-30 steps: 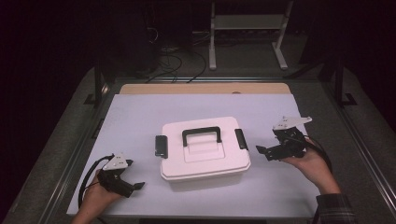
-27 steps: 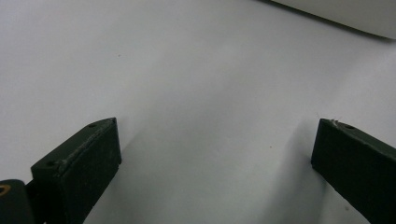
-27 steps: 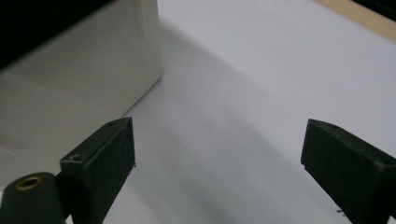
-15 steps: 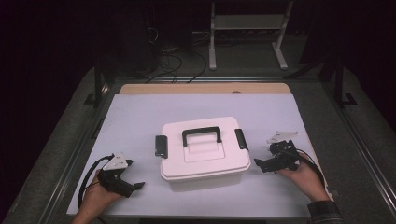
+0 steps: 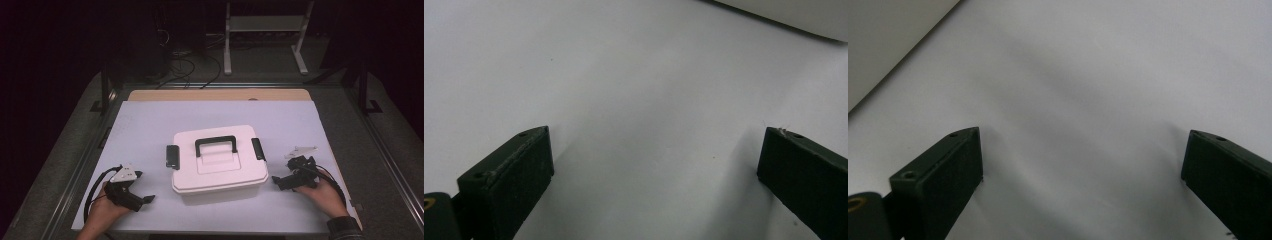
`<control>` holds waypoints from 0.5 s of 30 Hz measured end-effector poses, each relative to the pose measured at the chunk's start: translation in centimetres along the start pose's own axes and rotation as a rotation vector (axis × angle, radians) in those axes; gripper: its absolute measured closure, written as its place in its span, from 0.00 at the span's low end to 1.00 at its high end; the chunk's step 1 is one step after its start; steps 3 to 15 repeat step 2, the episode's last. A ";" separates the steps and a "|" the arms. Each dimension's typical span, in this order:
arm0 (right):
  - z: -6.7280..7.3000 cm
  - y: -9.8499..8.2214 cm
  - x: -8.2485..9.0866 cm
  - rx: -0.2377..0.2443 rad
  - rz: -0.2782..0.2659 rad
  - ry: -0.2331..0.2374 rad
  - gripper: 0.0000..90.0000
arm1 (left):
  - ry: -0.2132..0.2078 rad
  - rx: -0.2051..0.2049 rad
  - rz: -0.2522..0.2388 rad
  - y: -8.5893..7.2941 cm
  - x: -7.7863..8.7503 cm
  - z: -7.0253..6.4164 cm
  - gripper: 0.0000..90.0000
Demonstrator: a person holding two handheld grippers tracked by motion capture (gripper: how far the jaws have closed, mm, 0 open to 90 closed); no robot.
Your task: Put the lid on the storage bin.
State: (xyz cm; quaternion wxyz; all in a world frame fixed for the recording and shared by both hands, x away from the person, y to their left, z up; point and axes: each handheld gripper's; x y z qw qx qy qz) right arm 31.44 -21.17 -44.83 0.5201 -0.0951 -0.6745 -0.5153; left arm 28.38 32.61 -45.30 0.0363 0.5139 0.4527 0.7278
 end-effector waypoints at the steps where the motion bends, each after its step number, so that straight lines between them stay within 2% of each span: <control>1: -0.1 -0.2 0.0 -0.017 -0.008 0.005 0.03 | 0.000 0.000 0.000 0.0 0.0 0.0 0.01; 2: -0.1 -0.3 0.0 -0.031 -0.010 0.010 0.03 | 0.000 0.000 0.000 0.0 0.0 0.0 0.01; 15: -0.1 -0.3 0.0 -0.031 -0.010 0.010 0.03 | 0.000 0.000 0.000 0.0 0.0 0.0 0.01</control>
Point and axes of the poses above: each handheld gripper's, and its own axes: x roughly backward along the jaws, y roughly out of its top, z roughly to its left, and after that the axes turned 5 degrees about y, right-handed
